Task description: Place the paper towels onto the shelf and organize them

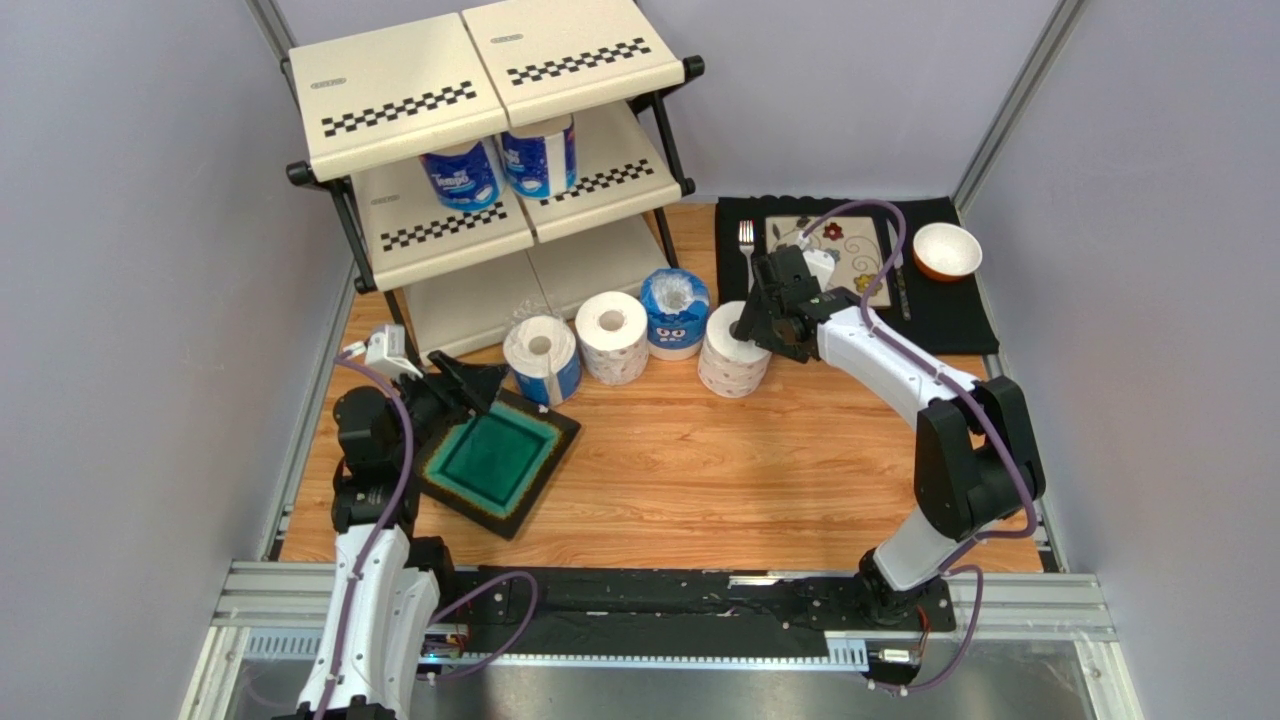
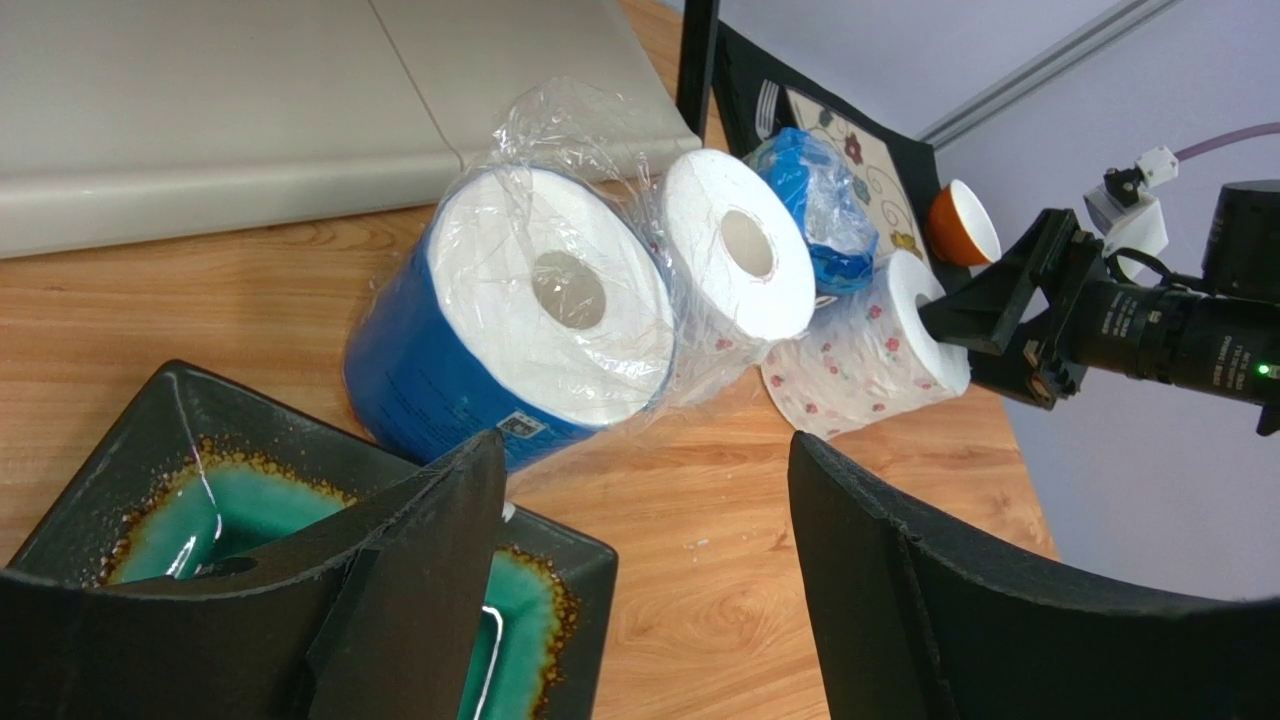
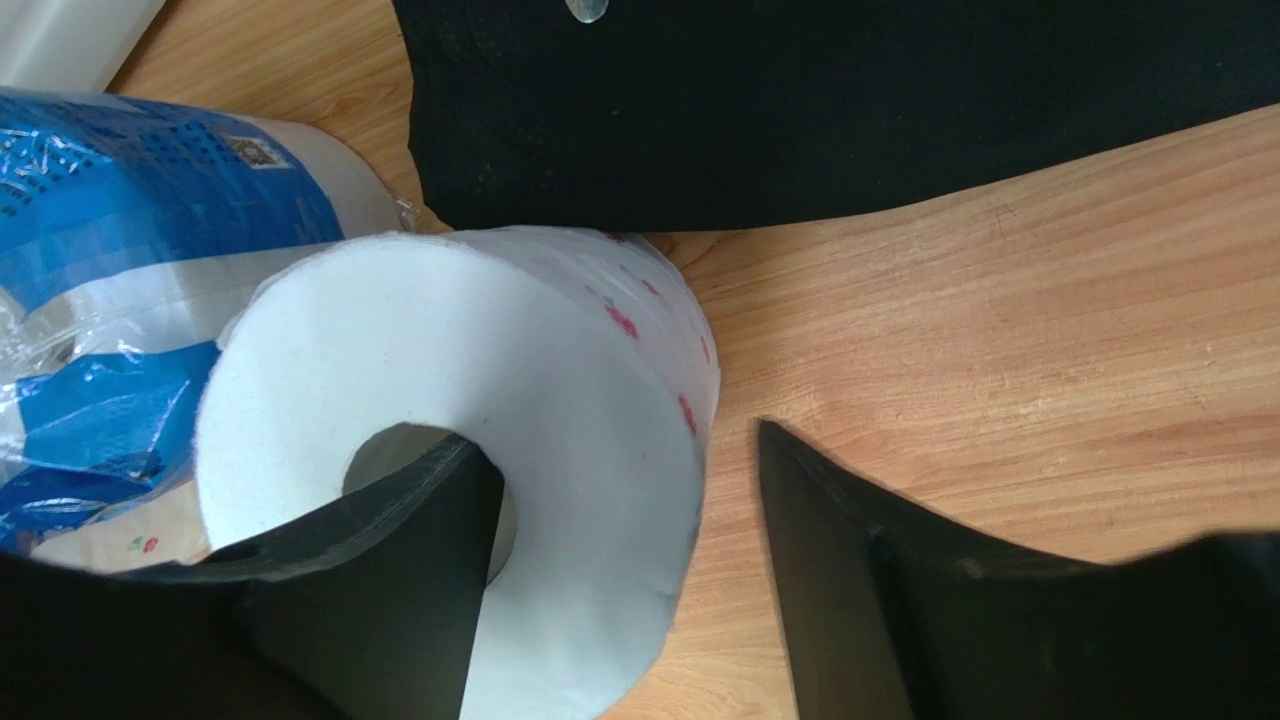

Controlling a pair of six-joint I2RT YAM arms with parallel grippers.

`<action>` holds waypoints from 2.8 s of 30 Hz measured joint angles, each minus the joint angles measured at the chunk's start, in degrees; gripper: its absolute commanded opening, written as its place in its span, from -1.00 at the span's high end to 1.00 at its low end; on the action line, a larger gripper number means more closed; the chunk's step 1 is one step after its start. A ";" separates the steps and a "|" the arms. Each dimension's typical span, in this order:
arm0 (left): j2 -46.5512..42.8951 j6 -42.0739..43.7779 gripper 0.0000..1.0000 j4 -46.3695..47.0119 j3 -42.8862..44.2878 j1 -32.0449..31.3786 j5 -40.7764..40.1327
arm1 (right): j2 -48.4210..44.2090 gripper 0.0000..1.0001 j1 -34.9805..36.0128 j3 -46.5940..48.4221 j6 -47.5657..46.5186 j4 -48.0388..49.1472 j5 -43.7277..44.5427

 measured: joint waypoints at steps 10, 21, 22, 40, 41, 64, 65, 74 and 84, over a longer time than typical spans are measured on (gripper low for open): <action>0.00 -0.04 -0.54 0.11 -0.02 -0.02 0.42 | -1.49 1.00 -1.18 -0.26 -0.24 -0.76 -2.58; -1.49 -1.14 -0.54 0.26 -0.98 -0.02 1.07 | -20.79 1.00 -1.38 23.74 -4.13 -2.69 -1.64; -1.57 -1.27 -0.54 0.31 -0.98 -0.02 1.07 | -20.06 1.00 -1.44 28.70 -4.68 -1.66 -2.43; -3.19 -1.92 -0.54 -1.07 -0.96 -0.02 1.51 | 16.92 1.00 1.18 76.35 -11.21 7.15 -31.76; -3.19 -1.95 -0.54 -1.09 -0.96 -0.02 1.51 | 17.18 1.00 1.81 76.15 -11.76 7.78 -31.91; -3.54 -2.29 -0.54 -1.40 -0.96 -0.02 1.75 | -11.87 1.00 6.38 39.36 -16.96 5.92 -10.93; -3.50 -2.27 -0.54 -1.42 -0.96 -0.02 1.92 | -16.09 1.00 6.38 35.78 -16.46 4.22 -7.89; -1.60 -1.66 -0.52 -3.17 2.29 -0.02 2.80 | -33.44 1.00 6.12 7.30 -8.22 -1.68 5.40; 0.48 0.11 -0.48 -5.49 7.89 -2.23 1.88 | -18.49 0.99 6.67 4.02 -8.17 -13.79 4.68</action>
